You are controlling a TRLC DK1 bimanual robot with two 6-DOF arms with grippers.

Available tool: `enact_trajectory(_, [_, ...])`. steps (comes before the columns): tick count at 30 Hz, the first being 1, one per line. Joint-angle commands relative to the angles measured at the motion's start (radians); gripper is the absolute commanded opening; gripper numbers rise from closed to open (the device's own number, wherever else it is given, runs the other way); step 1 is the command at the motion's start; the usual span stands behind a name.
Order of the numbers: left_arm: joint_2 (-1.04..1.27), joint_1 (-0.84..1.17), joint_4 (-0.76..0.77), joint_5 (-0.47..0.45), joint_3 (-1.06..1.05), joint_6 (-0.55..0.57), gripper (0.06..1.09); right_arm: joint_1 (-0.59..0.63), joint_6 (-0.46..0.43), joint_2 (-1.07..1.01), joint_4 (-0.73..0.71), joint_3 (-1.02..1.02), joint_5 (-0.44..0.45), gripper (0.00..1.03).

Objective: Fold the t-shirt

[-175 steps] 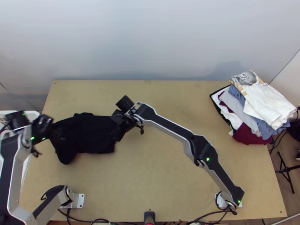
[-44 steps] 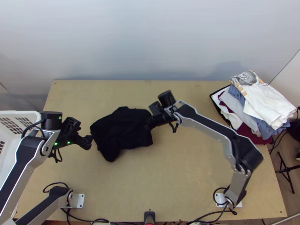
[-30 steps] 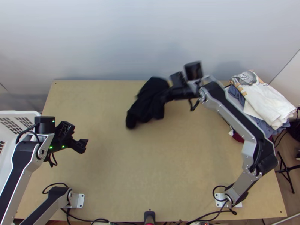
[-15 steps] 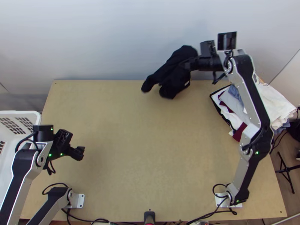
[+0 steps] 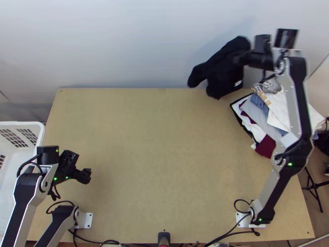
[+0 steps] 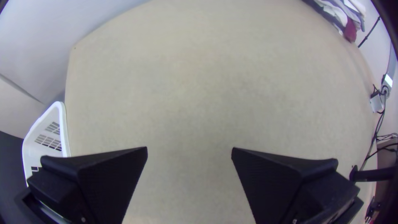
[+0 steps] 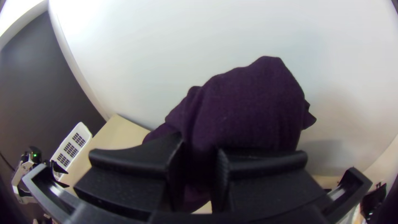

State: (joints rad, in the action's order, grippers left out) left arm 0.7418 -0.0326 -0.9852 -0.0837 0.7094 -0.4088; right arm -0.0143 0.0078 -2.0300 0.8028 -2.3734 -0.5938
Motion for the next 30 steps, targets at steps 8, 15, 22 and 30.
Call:
enact_trajectory(8, [0.005, 0.011, -0.004, 0.012, -0.016, -0.027, 1.05, 0.152, -0.038, 0.088, -0.099, -0.007, 0.002, 0.03])
enact_trajectory(15, [0.005, 0.028, -0.006, 0.013, -0.024, -0.033, 1.05, 0.241, -0.068, 0.094, -0.12, -0.006, 0.002, 0.03])
enact_trajectory(22, [0.005, 0.042, -0.006, 0.015, -0.027, -0.033, 1.05, 0.31, -0.077, 0.119, -0.111, 0.008, 0.0, 0.03])
enact_trajectory(30, [0.008, 0.069, 0.003, 0.015, -0.033, -0.027, 1.05, 0.375, -0.091, 0.175, -0.074, 0.091, -0.018, 0.03])
